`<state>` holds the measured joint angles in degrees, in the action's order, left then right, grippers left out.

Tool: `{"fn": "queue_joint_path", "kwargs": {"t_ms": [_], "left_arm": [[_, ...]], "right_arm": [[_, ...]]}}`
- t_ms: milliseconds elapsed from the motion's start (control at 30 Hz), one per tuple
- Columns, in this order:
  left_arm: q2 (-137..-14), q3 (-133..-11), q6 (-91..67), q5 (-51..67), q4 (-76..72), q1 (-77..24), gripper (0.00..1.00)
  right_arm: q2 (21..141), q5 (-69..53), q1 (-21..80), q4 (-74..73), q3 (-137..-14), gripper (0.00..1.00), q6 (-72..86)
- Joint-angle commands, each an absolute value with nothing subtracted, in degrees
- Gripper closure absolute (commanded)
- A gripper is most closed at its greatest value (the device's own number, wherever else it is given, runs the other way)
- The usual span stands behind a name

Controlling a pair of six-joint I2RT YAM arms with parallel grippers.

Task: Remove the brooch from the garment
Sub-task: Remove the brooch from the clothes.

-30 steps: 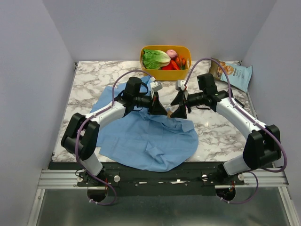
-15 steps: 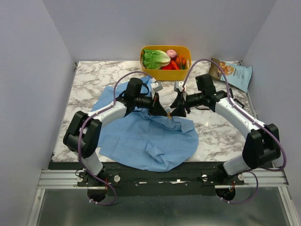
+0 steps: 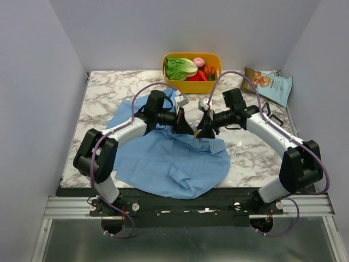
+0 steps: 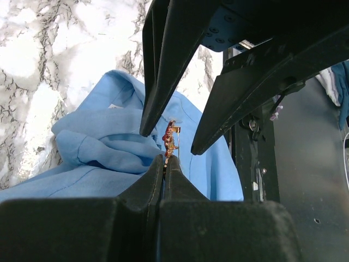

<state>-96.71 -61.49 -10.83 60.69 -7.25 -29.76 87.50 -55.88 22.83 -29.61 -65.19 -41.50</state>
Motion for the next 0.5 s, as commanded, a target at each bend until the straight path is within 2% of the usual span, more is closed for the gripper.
{"fn": "queue_joint_path", "kwargs": {"t_ms": [0, 467], "left_arm": [[-97.4, -62.6, -11.2, 61.7, -7.9, -29.9, 1.00], [-97.8, -62.7, -11.3, 62.0, -7.9, -29.9, 1.00]], "right_arm": [[87.8, -54.3, 23.3, -31.5, -66.6, 0.49, -43.8], [88.2, -55.1, 23.5, -31.3, -66.6, 0.56, -43.7]]}}
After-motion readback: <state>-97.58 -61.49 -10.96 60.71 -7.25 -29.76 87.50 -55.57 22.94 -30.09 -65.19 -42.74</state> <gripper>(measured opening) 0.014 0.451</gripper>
